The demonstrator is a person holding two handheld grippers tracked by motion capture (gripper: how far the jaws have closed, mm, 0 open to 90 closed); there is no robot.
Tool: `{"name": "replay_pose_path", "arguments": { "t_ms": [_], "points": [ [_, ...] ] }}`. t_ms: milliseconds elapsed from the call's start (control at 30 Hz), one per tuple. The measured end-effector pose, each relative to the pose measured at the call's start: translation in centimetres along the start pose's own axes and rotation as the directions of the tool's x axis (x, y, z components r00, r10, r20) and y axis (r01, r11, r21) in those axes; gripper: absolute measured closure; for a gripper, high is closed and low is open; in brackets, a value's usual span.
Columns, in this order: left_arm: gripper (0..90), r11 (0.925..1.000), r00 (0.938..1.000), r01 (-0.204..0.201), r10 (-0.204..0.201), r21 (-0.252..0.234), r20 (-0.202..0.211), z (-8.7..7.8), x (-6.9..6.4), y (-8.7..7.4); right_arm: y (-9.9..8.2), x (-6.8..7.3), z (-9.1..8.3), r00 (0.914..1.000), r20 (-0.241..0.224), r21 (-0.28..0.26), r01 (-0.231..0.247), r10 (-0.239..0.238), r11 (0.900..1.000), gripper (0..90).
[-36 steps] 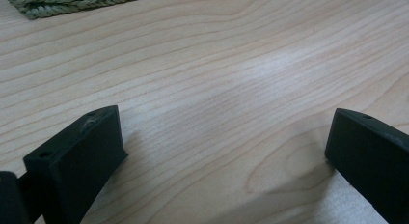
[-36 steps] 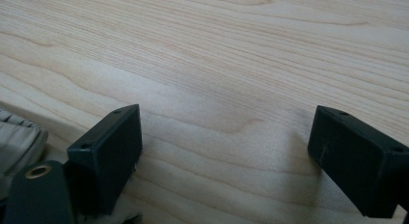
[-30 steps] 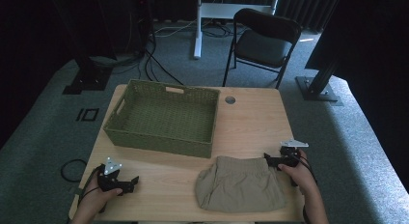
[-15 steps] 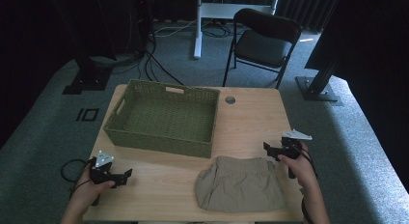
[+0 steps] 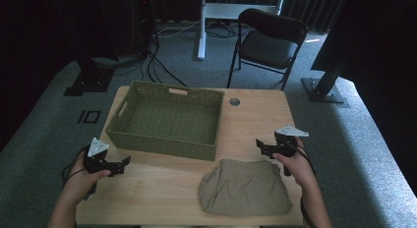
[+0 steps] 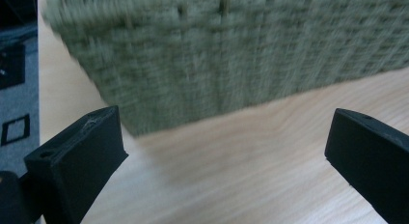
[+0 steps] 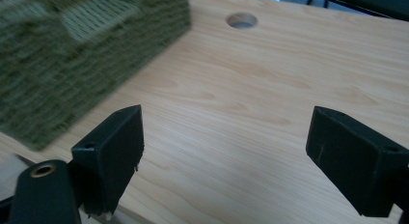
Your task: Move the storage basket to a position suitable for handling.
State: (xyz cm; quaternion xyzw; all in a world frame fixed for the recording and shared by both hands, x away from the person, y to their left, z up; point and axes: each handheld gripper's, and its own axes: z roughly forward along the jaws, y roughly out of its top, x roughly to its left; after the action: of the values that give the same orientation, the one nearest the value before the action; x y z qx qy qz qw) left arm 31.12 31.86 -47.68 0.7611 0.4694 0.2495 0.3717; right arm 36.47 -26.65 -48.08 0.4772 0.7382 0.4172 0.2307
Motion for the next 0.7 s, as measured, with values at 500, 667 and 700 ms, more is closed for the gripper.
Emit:
{"name": "replay_pose_path", "arguments": {
  "t_ms": [500, 667, 700],
  "points": [
    [1.0, 0.9988, 0.9992, 0.004, -0.006, -0.048, -0.039, 0.1, 2.6, 3.8, 2.5, 4.5, 0.7, 0.9953, -0.087, -0.044, 0.038, -0.042, 0.9983, 12.9],
    [8.0, 0.9969, 0.9979, 0.052, -0.054, -0.059, -0.035, 1.1, 3.9, 4.6, 3.5, 6.2, 1.0, 0.9923, -0.095, -0.066, 0.074, -0.080, 0.9951, 13.8],
    [8.0, 0.9964, 0.9970, 0.060, -0.063, -0.060, -0.046, 1.3, 4.2, 4.7, 3.7, 6.6, 1.2, 0.9911, -0.104, -0.069, 0.076, -0.083, 0.9947, 13.8]
  ]
}}
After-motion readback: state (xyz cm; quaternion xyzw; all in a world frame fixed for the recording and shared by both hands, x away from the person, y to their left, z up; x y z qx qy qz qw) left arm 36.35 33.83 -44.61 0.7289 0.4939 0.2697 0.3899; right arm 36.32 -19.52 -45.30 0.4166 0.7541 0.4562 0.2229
